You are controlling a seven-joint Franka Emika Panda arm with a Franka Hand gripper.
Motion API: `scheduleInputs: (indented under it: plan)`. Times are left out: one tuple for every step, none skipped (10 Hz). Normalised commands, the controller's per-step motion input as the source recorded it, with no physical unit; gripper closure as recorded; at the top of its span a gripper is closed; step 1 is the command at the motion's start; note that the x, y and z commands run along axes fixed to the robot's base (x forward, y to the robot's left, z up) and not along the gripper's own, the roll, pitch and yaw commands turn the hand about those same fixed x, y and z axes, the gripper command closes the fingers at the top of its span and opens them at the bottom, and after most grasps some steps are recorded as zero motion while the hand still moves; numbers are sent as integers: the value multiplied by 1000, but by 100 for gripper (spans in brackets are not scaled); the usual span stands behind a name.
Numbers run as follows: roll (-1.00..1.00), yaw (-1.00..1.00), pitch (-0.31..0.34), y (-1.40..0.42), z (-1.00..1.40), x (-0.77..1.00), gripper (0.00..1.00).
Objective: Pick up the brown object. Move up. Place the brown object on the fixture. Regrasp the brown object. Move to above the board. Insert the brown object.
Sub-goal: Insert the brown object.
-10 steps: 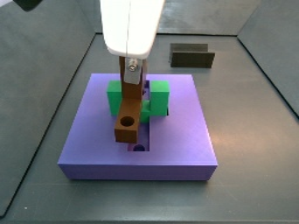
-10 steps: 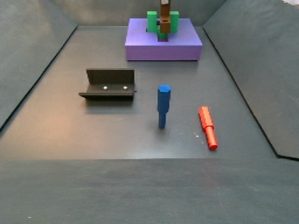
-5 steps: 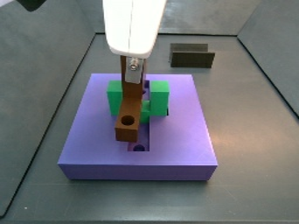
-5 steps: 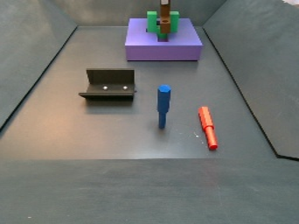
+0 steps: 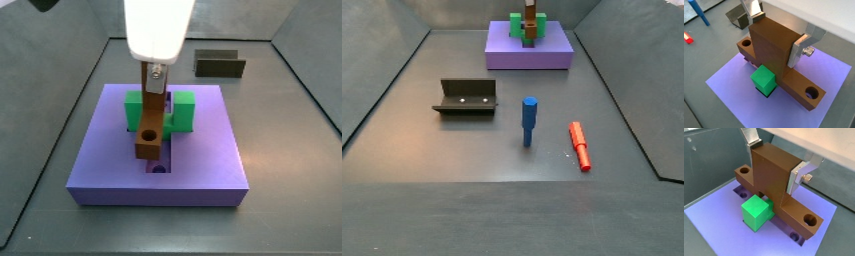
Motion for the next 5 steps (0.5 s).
scheduleInputs:
  plan:
    - [49, 0, 51, 23, 63, 89, 100]
    - [53, -14, 16, 69, 114, -89, 100]
    - [67, 0, 0, 0, 0, -69, 100]
    - [89, 0, -26, 0, -146, -163, 100]
    - [56, 6, -63, 0, -217, -160, 100]
